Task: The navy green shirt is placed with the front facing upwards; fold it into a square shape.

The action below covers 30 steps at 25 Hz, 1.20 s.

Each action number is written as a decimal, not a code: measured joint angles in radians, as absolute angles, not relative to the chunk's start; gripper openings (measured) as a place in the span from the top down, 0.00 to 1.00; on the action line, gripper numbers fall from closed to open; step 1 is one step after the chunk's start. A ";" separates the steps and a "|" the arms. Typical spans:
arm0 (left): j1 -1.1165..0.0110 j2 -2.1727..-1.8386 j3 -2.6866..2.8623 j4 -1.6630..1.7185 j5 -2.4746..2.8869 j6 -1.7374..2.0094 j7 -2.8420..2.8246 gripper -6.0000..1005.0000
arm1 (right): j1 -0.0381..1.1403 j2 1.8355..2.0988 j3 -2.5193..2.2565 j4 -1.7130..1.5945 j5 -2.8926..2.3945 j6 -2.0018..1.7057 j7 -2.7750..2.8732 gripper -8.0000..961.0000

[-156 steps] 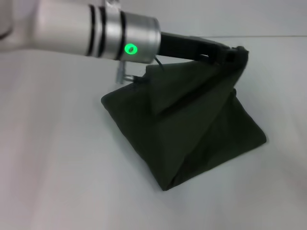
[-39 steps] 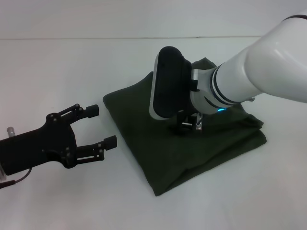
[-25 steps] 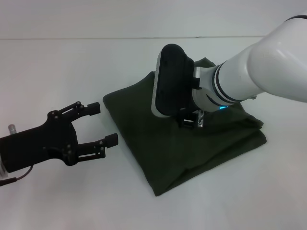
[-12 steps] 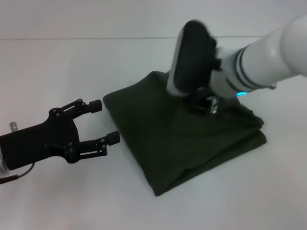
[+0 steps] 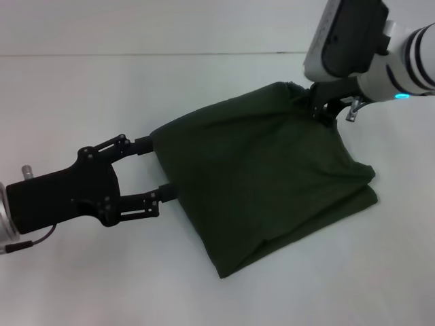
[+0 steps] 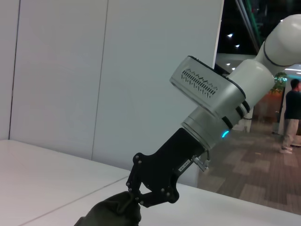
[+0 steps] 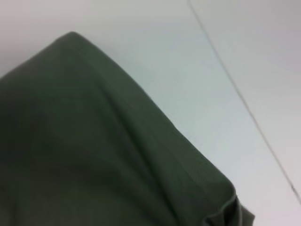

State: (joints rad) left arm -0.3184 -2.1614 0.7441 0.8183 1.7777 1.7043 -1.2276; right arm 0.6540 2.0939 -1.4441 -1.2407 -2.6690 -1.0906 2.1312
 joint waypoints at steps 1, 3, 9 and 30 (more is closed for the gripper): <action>-0.320 -2.161 0.744 0.818 1.778 1.705 -1.229 0.08 | 0.652 2.094 -1.430 -1.237 -2.653 -1.086 2.110 0.89; -0.324 -2.161 0.745 0.816 1.778 1.705 -1.233 0.08 | 0.648 2.094 -1.407 -1.224 -2.619 -1.067 2.064 0.88; -0.325 -2.161 0.744 0.816 1.778 1.706 -1.247 0.08 | 0.674 2.091 -1.344 -1.125 -2.553 -1.012 1.953 0.86; -0.337 -2.145 0.736 0.812 1.800 1.702 -1.301 0.08 | 0.469 2.088 -1.090 -1.308 -2.232 -1.232 1.726 0.18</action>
